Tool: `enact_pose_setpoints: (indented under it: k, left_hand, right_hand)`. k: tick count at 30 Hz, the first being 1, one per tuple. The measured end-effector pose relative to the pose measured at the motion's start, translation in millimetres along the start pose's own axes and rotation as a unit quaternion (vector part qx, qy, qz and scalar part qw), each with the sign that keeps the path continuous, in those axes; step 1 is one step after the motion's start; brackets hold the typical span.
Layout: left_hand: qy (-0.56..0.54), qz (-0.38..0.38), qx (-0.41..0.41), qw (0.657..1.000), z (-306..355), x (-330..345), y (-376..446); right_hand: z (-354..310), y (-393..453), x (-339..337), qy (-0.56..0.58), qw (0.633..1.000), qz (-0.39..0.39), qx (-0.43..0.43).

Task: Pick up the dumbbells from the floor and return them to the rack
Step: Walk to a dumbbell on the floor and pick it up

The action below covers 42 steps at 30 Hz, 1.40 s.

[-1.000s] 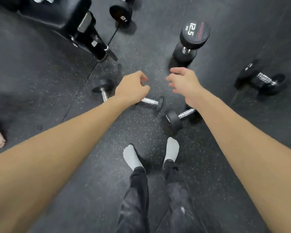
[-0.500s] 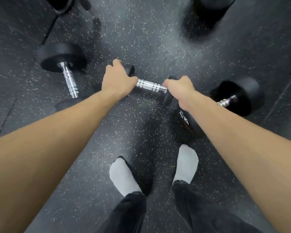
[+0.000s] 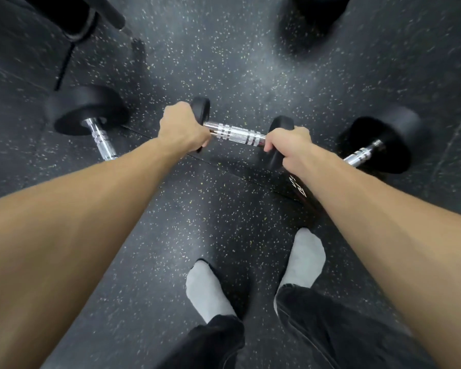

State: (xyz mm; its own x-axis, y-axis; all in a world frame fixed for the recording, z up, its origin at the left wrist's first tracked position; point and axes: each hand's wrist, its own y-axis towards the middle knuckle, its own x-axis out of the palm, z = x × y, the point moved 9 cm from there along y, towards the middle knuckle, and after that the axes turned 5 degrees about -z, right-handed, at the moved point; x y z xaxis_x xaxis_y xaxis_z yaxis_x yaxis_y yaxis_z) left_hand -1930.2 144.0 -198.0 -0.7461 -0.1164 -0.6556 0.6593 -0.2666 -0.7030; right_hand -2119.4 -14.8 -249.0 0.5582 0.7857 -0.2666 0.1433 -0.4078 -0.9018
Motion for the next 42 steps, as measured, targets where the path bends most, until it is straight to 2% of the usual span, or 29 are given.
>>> enact_pose_setpoints:
  k: [7, 12, 16, 21, 25, 28, 33, 37, 42]
  left_hand:
    - [0.055, 0.038, 0.090, 0.994, 83.4, -101.7, -121.0]
    - [0.068, 0.093, 0.152, 0.982, 157.1, -178.9, -231.3]
    - [0.064, 0.110, 0.211, 0.969, 233.1, -234.1, -339.2]
    - [0.018, 0.088, 0.276, 0.957, 320.5, -267.3, -478.3]
    - [-0.038, 0.021, 0.362, 0.931, 391.6, -256.2, -585.5]
    - [-0.036, -0.020, 0.426, 0.904, 443.2, -233.8, -665.2]
    - [-0.035, -0.086, 0.512, 0.854, 517.5, -162.5, -792.7]
    - [-0.015, -0.132, 0.563, 0.816, 555.2, -96.0, -895.1]
    - [-0.008, -0.201, 0.629, 0.751, 583.4, -26.3, -1014.5]
  right_hand:
    - [-53.0, -145.6, -76.0, 0.064, 0.996, 0.019, -0.058]
    - [-83.8, -265.1, -154.2, 0.111, 0.987, 0.047, -0.106]
    - [-103.2, -380.1, -230.9, 0.172, 0.970, 0.095, -0.140]
    - [-96.9, -531.3, -339.0, 0.234, 0.940, 0.166, -0.186]
    - [-57.8, -632.9, -426.8, 0.298, 0.897, 0.237, -0.226]
    - [-9.3, -697.2, -486.8, 0.339, 0.857, 0.302, -0.242]
    - [90.4, -787.4, -581.3, 0.408, 0.781, 0.400, -0.252]
    - [181.3, -855.7, -639.1, 0.444, 0.722, 0.474, -0.239]
    - [280.7, -946.1, -682.9, 0.456, 0.663, 0.549, -0.226]
